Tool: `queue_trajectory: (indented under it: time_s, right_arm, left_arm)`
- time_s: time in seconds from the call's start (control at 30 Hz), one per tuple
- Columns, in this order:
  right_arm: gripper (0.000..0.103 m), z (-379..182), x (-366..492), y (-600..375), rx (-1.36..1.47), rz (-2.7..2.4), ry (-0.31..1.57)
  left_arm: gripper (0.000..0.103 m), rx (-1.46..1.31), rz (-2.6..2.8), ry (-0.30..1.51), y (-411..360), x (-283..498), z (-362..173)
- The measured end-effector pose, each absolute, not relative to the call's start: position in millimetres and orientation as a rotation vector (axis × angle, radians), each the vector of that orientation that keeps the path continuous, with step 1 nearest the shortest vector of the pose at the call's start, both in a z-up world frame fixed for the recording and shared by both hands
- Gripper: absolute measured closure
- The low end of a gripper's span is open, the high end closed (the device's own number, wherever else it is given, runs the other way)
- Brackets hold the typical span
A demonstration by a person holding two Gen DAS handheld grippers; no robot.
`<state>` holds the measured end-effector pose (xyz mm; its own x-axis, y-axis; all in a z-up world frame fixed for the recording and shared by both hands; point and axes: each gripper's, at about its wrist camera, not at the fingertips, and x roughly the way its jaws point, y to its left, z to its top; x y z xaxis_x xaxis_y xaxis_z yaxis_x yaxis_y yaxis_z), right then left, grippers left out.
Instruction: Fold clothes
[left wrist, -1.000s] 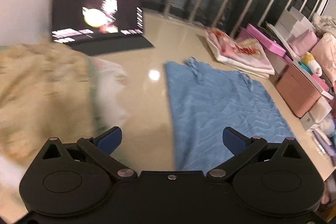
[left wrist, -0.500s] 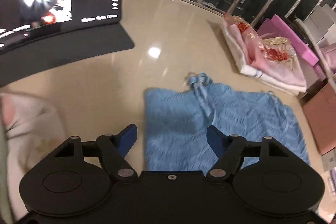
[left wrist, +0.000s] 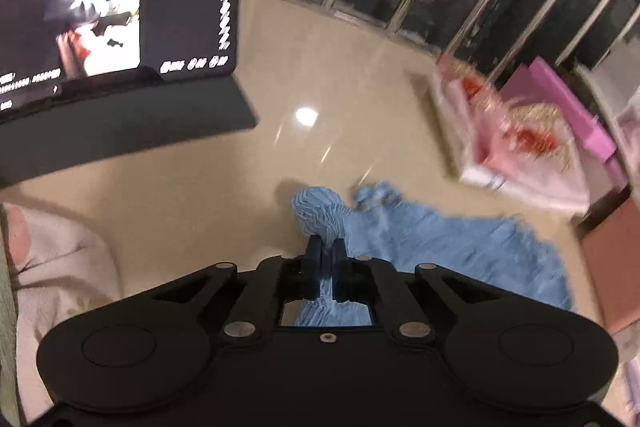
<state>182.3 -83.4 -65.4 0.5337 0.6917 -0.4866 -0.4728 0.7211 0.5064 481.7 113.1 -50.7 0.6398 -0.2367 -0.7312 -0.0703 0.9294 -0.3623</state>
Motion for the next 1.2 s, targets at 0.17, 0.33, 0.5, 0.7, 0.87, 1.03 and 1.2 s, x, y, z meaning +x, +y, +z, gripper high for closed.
queue_trajectory:
  time_s: [0.17,0.33,0.5,0.7,0.87,1.03,1.2]
  right_arm:
    - [0.095,-50,177,-142,0.562,0.655,0.626]
    - [0.095,-55,154,-224,0.771,0.494,0.529]
    - [0.095,-88,129,-297,0.915,0.270,0.505]
    - [0.095,-135,119,-336,1.005,0.116,0.524]
    - [0.095,-134,116,-351,1.064,0.135,0.463]
    - [0.095,-125,122,-369,1.093,0.081,0.352]
    - [0.098,-159,122,-393,1.163,-0.135,0.375]
  left_arm:
    - [0.098,-0.388,-0.144,0.861,61,492,-3]
    - [0.098,-0.313,-0.218,0.868,-36,491,29]
    - [0.098,-0.184,-0.232,0.928,-145,491,9]
    - [0.098,-0.123,-0.199,0.996,-209,492,-40]
    - [0.098,-0.164,-0.196,0.955,-208,492,-26]
    - [0.091,-0.179,-0.208,0.944,-218,502,-21]
    - [0.025,-0.288,-0.264,0.972,-226,507,-47]
